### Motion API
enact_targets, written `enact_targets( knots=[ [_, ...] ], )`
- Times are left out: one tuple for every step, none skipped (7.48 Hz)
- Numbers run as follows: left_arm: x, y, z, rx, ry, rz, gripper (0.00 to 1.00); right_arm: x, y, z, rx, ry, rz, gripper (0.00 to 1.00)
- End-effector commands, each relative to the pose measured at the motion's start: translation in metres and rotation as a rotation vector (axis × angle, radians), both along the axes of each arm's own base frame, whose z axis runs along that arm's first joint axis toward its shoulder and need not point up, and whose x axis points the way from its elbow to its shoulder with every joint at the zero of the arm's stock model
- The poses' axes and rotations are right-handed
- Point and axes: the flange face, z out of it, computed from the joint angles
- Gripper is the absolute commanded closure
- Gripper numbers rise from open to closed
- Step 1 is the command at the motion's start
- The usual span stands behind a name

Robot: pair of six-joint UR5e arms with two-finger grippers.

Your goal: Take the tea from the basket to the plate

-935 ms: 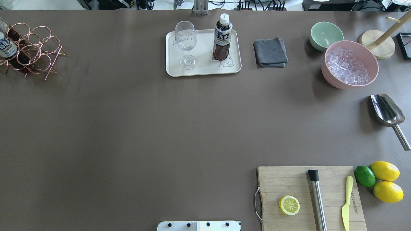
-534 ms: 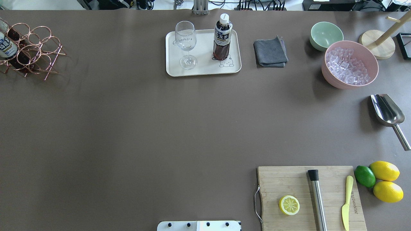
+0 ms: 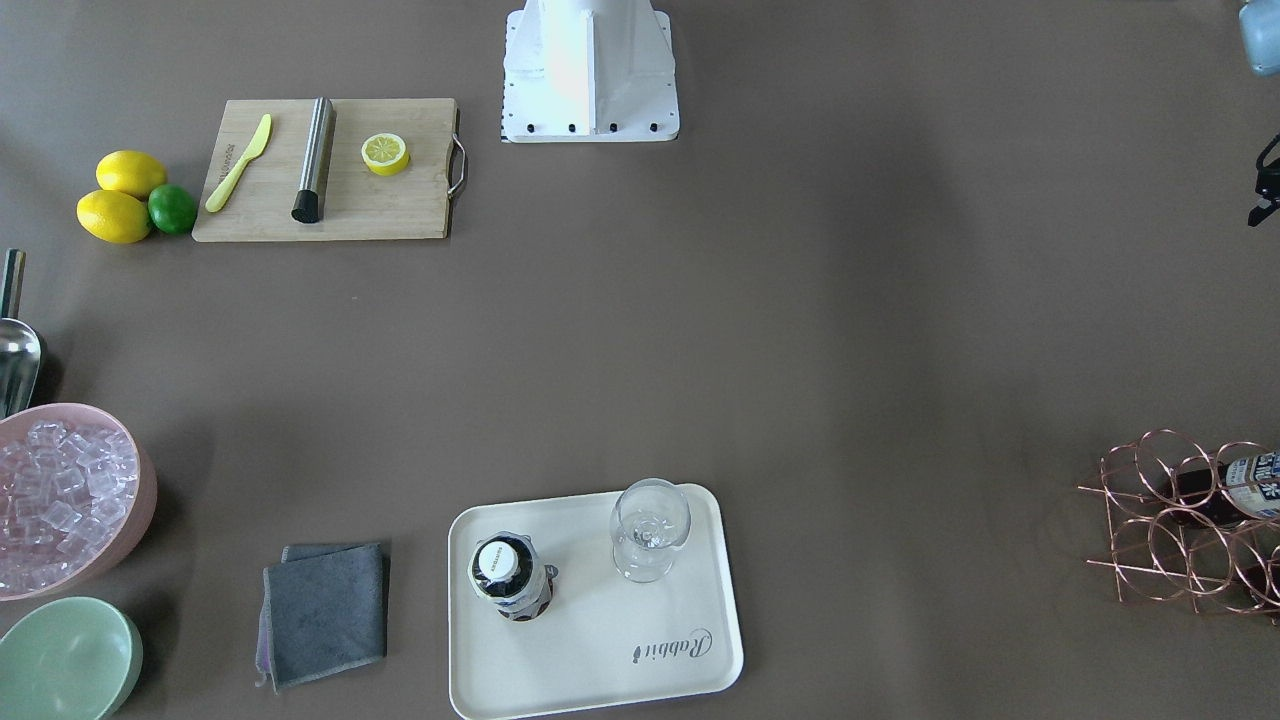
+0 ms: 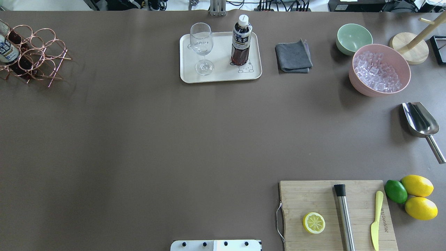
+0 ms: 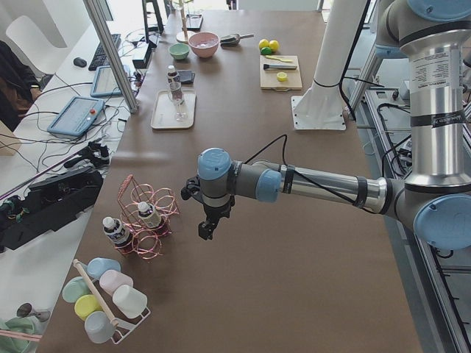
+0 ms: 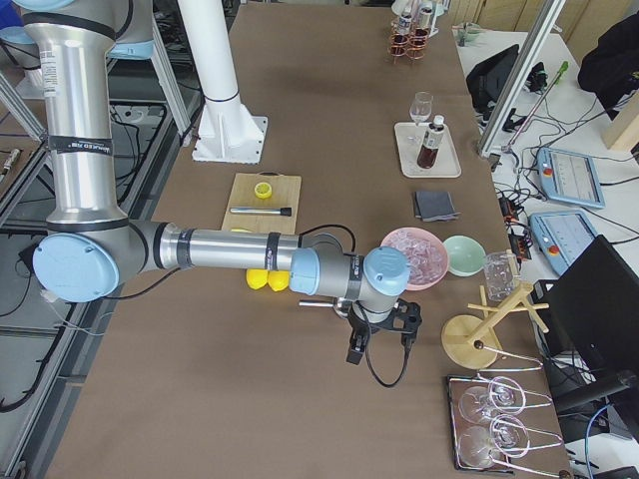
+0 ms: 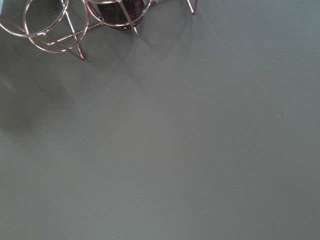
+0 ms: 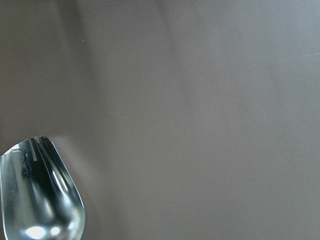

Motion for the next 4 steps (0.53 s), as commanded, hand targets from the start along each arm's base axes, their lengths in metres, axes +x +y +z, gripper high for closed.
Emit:
enact_targets(
  knots=[
    [0.014,-0.02,0.037,-0.066,0.098,0.037,0.01,-0.005,0.009,0.006,0.033,-0.03,-0.027,0.0],
    [0.01,-0.025,0.032,-0.166,0.14,-0.041,0.01,-0.006,0.009,0.005,0.078,-0.036,-0.072,0.0],
    [0.013,-0.03,0.023,-0.256,0.159,-0.095,0.01,-0.007,0.003,0.001,0.116,-0.033,-0.083,0.0],
    [0.016,-0.042,-0.011,-0.437,0.141,-0.214,0.01,-0.007,-0.001,-0.004,0.144,-0.032,-0.081,0.0]
  ],
)
